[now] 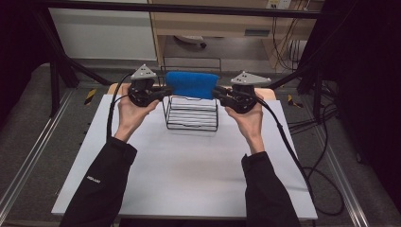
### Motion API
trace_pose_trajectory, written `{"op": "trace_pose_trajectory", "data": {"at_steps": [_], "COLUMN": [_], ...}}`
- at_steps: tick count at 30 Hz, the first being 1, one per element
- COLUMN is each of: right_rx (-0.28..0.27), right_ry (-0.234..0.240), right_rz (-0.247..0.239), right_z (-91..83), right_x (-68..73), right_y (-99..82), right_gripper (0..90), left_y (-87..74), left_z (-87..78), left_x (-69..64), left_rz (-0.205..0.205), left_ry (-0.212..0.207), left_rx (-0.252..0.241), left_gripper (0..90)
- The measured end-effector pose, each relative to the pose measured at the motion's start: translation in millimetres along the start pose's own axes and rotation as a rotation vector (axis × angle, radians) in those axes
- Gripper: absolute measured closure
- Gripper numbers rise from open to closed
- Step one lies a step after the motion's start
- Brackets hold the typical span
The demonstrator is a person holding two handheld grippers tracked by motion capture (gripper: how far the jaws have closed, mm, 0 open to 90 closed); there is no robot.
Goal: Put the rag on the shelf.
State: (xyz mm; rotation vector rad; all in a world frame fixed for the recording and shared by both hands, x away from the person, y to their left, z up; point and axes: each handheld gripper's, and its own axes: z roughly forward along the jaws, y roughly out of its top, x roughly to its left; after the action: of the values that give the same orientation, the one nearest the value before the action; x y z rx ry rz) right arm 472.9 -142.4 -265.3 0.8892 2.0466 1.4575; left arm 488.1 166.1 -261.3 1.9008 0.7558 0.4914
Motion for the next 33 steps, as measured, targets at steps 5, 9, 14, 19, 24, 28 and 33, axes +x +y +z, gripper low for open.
{"op": "trace_pose_trajectory", "data": {"at_steps": [5,9,14,19,24,28,33], "right_rx": [0.003,0.003,0.036,0.059,0.067,0.089,0.124], "right_ry": [-0.004,0.011,-0.009,-0.013,-0.024,-0.017,-0.014], "right_rz": [0.001,0.049,0.054,0.077,0.087,0.104,0.128], "right_z": [-17.2,-28.3,-38.0,-44.1,-48.9,-52.7,-57.0], "right_x": [3.1,3.1,1.5,-2.1,-4.3,-5.8,-6.4], "right_y": [2.5,-1.3,-14.5,-34.5,-57.3,-73.2,-95.7], "right_gripper": [54.9,36.9,22.1,12.7,7.6,4.8,2.4], "left_y": [-9.4,-22.2,-44.5,-72.4,-99.8,-120.7,-143.2], "left_z": [-12.0,-21.8,-29.9,-34.2,-37.1,-38.4,-41.2], "left_x": [0.4,1.1,1.4,0.8,0.9,0.5,-2.3], "left_rz": [-0.016,-0.026,-0.025,-0.036,-0.052,-0.065,-0.075], "left_ry": [0.011,0.017,0.038,0.044,0.052,0.062,0.056], "left_rx": [0.024,0.04,0.068,0.091,0.108,0.117,0.126], "left_gripper": [65.6,52.3,39.7,29.4,20.8,15.5,12.8]}}
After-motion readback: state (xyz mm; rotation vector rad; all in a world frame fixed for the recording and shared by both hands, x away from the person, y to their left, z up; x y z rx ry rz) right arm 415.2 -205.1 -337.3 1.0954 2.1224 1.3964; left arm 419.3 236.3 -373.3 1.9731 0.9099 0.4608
